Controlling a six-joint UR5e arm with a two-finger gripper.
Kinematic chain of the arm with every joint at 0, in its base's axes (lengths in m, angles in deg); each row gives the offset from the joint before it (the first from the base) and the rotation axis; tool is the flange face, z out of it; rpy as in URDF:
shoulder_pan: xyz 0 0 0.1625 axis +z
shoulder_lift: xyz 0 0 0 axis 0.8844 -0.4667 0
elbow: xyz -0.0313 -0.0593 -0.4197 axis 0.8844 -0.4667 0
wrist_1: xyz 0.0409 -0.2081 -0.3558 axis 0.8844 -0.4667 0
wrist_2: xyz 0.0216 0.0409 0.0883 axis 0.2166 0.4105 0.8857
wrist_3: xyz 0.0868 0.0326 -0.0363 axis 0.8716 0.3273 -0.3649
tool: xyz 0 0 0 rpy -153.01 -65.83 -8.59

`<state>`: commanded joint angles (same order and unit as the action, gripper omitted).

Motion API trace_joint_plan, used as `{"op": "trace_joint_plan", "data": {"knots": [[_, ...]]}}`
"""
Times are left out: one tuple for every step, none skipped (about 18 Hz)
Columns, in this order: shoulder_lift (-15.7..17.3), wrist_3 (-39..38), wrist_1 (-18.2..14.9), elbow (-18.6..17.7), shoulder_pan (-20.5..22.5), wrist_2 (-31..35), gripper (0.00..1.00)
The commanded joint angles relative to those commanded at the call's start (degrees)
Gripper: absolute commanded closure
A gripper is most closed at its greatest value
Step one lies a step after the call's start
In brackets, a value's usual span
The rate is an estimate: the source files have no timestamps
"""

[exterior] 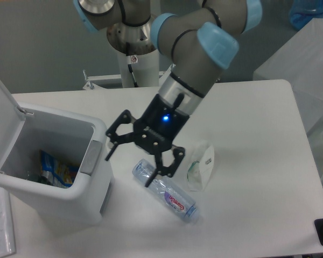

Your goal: Open the trash can

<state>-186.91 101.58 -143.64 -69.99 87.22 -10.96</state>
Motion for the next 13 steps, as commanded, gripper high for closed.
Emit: {"op": "trace_joint_plan", "data": {"knots": [[-0.09, 0.79, 0.0, -0.44, 0.8, 0.0, 0.0], [-0.18, 2.19, 0.0, -0.36, 1.15, 0.09, 0.0], [-0.26, 3.42, 0.0, -0.53, 2.03, 1.48, 0.0], [-0.53, 4.91, 0.0, -0.7, 2.47, 4.45, 0.0], [-0.88, 6.58, -0.09, -0.88, 2.48, 8.75, 0.0], [-2.18, 8.42, 0.0, -1.23, 2.65, 13.84, 0.0], [-3.33, 10.44, -0.09, -1.49, 3.52, 18.06, 0.0], [-4.47, 12.47, -0.09, -1.76, 4.75, 20.63, 0.0], [-5.27, 14.66, 0.0, -2.2, 4.93, 22.31, 0.0], [-5.36, 15.9, 0.09, -1.94, 4.76, 23.98, 0.0], [-5.19, 16.35, -0.17, -1.24, 4.76, 26.0, 0.0], [-5.27, 16.61, -0.17, -0.54, 4.76, 27.58, 0.0], [-5.19, 17.05, -0.17, -0.62, 4.76, 28.73, 0.0]]}}
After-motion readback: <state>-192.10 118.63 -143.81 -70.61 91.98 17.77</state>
